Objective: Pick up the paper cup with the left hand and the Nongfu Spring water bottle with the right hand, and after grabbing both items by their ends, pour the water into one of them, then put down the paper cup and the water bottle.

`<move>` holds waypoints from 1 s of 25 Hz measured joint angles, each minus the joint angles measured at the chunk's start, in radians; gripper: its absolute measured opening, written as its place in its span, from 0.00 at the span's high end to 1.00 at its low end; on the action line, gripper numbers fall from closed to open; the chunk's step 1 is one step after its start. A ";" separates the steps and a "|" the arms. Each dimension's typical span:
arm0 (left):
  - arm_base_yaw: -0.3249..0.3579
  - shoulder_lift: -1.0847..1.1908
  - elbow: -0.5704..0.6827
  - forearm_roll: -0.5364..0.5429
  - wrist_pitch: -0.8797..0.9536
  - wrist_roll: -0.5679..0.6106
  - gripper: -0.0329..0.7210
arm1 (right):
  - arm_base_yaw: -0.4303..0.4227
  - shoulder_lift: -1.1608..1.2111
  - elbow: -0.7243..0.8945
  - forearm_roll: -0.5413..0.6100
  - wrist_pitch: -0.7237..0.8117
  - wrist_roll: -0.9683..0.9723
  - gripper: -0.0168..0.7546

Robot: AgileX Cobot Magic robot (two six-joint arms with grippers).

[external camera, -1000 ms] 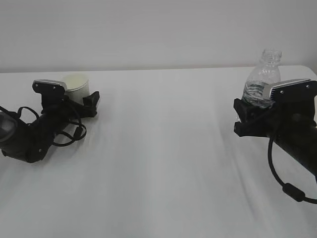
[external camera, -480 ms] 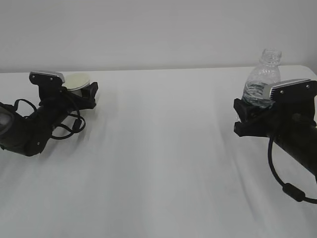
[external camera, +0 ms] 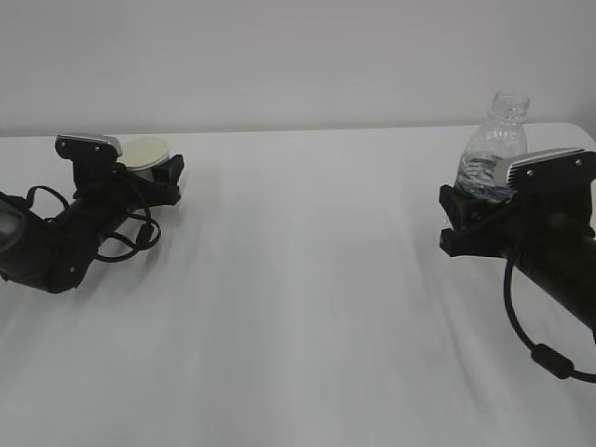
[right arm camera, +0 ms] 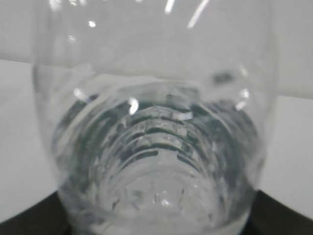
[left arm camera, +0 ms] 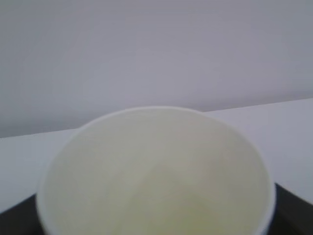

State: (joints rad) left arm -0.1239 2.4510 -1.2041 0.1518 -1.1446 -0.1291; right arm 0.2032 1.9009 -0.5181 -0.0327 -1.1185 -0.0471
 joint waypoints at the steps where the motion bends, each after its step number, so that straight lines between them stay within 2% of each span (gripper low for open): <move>1: 0.000 0.000 0.000 0.000 0.002 0.000 0.20 | 0.000 0.000 0.000 0.000 0.000 0.000 0.43; 6: 0.000 0.000 0.000 0.001 0.004 0.000 0.28 | 0.000 0.000 0.000 0.000 0.000 0.000 0.43; 15: 0.000 -0.005 0.005 0.011 0.004 0.000 0.29 | 0.000 0.000 0.000 0.000 0.000 0.000 0.43; 25: 0.000 -0.142 0.157 0.067 0.015 0.000 0.30 | 0.000 0.000 0.000 0.000 0.000 -0.002 0.43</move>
State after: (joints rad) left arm -0.1239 2.3086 -1.0467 0.2187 -1.1297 -0.1291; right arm 0.2032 1.9009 -0.5181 -0.0327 -1.1185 -0.0486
